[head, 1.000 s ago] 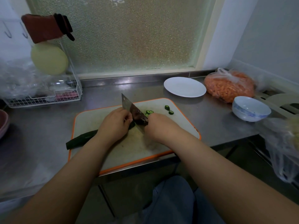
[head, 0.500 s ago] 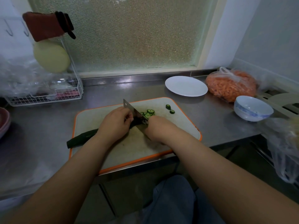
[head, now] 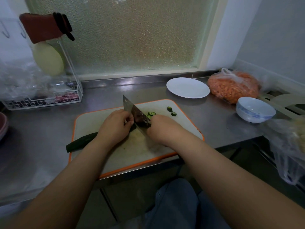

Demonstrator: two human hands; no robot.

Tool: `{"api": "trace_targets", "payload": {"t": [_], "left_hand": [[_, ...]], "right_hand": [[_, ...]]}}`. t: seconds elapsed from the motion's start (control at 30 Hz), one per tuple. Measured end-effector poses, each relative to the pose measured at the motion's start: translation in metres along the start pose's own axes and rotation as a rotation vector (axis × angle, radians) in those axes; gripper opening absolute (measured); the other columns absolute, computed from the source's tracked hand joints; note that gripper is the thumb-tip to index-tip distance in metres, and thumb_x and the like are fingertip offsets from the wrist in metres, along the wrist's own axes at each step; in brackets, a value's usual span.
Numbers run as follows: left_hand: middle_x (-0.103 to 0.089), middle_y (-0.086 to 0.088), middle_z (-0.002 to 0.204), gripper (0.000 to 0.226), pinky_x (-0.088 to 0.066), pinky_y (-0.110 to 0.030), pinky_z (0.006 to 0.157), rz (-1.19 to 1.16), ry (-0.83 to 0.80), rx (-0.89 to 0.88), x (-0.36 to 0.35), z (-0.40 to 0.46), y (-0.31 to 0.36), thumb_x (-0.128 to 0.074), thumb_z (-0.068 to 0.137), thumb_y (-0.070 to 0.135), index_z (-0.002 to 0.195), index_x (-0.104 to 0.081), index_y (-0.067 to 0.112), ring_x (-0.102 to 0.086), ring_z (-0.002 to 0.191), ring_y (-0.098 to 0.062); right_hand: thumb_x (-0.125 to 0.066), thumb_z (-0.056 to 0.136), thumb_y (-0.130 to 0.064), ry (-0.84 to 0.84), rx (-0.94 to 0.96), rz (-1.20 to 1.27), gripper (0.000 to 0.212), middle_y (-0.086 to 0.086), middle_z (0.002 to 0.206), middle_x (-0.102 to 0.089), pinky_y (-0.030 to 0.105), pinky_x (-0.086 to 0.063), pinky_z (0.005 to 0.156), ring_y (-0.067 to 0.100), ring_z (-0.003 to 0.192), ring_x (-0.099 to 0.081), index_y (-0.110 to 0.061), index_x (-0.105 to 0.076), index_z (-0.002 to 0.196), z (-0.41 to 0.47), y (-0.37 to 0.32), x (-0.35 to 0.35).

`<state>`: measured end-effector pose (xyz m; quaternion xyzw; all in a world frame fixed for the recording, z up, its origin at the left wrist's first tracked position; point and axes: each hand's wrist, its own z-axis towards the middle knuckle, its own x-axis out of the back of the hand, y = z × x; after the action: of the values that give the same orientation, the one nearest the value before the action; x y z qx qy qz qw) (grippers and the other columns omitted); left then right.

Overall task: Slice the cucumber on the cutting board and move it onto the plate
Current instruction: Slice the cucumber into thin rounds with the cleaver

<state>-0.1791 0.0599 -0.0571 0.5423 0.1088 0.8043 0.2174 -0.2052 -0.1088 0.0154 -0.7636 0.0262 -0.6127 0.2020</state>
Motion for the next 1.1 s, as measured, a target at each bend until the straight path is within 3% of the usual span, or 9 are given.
{"api": "trace_targets", "payload": {"t": [0.1,0.37,0.53,0.63,0.7,0.77,0.9,1.0,1.1], "left_hand": [[-0.051,0.005,0.08,0.012,-0.03,-0.027,0.066,0.0,0.001,0.014,0.001,-0.001,0.002,-0.061,0.086,0.017,0.079,-0.055,0.024,-0.044,0.075,-0.016],[-0.049,0.005,0.08,0.013,-0.03,-0.027,0.065,0.002,0.011,0.013,0.001,-0.001,0.002,-0.061,0.086,0.016,0.078,-0.054,0.023,-0.043,0.075,-0.016],[-0.046,0.007,0.076,0.012,-0.028,-0.028,0.063,0.02,0.024,-0.012,0.0,-0.002,0.0,-0.062,0.084,0.016,0.077,-0.053,0.022,-0.042,0.073,-0.016],[-0.047,0.005,0.077,0.007,-0.027,-0.028,0.062,0.028,0.038,-0.021,-0.001,-0.004,-0.002,-0.062,0.084,0.017,0.08,-0.057,0.018,-0.041,0.073,-0.015],[-0.049,0.004,0.079,0.003,-0.027,-0.028,0.063,0.036,0.039,-0.02,-0.001,-0.005,-0.003,-0.061,0.084,0.017,0.083,-0.059,0.017,-0.042,0.074,-0.015],[-0.05,0.004,0.081,0.002,-0.029,-0.027,0.065,0.035,0.024,-0.013,-0.001,-0.004,-0.002,-0.06,0.086,0.018,0.084,-0.06,0.019,-0.043,0.075,-0.015],[-0.052,0.002,0.083,0.001,-0.029,-0.028,0.065,0.026,0.011,-0.001,0.0,-0.003,-0.003,-0.06,0.086,0.018,0.085,-0.06,0.017,-0.044,0.077,-0.015],[-0.05,0.003,0.082,0.004,-0.029,-0.028,0.065,0.026,0.003,0.01,0.0,-0.002,-0.003,-0.06,0.087,0.018,0.083,-0.058,0.019,-0.043,0.076,-0.016],[-0.048,0.004,0.08,0.009,-0.029,-0.028,0.065,0.019,0.009,0.016,0.0,-0.002,-0.002,-0.061,0.086,0.018,0.08,-0.055,0.022,-0.043,0.075,-0.016]], "right_hand": [[-0.045,0.093,-0.008,-0.014,-0.001,0.005,0.023,0.017,0.102,-0.062,0.028,-0.04,0.067,0.033,0.094,-0.06,-0.002,-0.061,0.107,-0.002,-0.002,0.003],[-0.044,0.094,-0.008,-0.026,-0.005,-0.004,0.024,0.02,0.115,-0.062,0.03,-0.039,0.068,0.036,0.104,-0.06,-0.001,-0.058,0.113,0.001,-0.007,-0.001],[-0.047,0.095,-0.011,-0.064,-0.045,-0.026,0.027,0.016,0.122,-0.06,0.034,-0.046,0.084,0.033,0.112,-0.057,-0.004,-0.057,0.119,0.009,-0.009,-0.016],[-0.048,0.094,-0.012,-0.081,-0.045,-0.021,0.025,0.016,0.112,-0.063,0.03,-0.046,0.072,0.033,0.102,-0.06,-0.004,-0.059,0.115,0.014,-0.005,-0.015],[-0.05,0.093,-0.013,-0.094,-0.038,-0.022,0.016,0.015,0.093,-0.06,0.026,-0.041,0.054,0.031,0.082,-0.059,-0.006,-0.062,0.099,0.016,0.0,-0.012],[-0.049,0.092,-0.011,-0.095,-0.045,-0.024,0.011,0.014,0.089,-0.059,0.023,-0.033,0.045,0.031,0.076,-0.055,-0.008,-0.057,0.084,0.015,0.003,-0.008],[-0.048,0.093,-0.01,-0.082,-0.036,0.001,0.023,0.016,0.108,-0.064,0.028,-0.041,0.052,0.035,0.099,-0.063,-0.003,-0.06,0.111,0.01,0.002,-0.005],[-0.045,0.093,-0.009,-0.055,-0.018,0.01,0.022,0.016,0.108,-0.064,0.03,-0.043,0.068,0.033,0.099,-0.061,-0.004,-0.06,0.108,0.006,-0.003,-0.005],[-0.044,0.093,-0.007,-0.017,0.009,0.02,0.022,0.016,0.107,-0.063,0.029,-0.04,0.066,0.033,0.093,-0.06,-0.004,-0.059,0.108,0.0,-0.005,0.001]]}}
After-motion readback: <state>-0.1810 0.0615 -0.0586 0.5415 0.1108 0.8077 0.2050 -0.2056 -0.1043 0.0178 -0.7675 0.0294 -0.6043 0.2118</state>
